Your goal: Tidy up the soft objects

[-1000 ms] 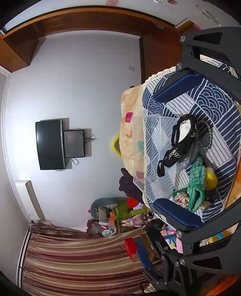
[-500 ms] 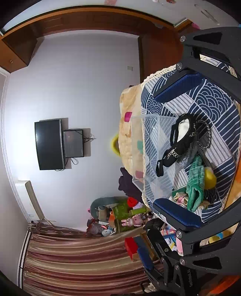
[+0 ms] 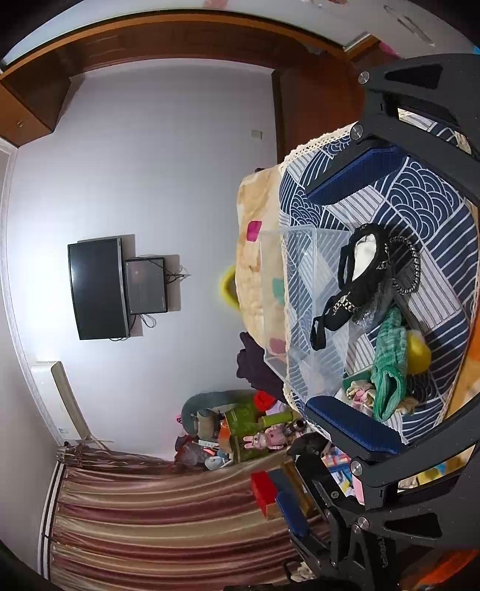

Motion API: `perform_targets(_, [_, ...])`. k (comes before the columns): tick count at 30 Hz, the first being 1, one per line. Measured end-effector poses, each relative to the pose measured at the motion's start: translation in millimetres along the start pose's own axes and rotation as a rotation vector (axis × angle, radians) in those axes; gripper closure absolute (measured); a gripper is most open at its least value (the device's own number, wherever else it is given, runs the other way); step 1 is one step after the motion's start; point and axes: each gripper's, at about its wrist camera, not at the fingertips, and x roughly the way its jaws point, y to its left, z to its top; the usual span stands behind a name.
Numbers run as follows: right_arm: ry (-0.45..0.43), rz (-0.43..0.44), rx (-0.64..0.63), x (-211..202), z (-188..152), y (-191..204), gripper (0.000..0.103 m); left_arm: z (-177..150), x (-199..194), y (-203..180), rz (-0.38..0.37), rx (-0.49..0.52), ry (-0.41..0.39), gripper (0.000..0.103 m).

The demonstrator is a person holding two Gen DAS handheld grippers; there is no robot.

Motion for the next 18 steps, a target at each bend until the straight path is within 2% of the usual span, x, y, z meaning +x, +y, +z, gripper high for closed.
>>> perform_targets(18, [-0.002,0.01,0.004,0.2,-0.3,3.8,0.0,-1.7,0.5,2.2,-0.016,-0.021,0.002,0.0])
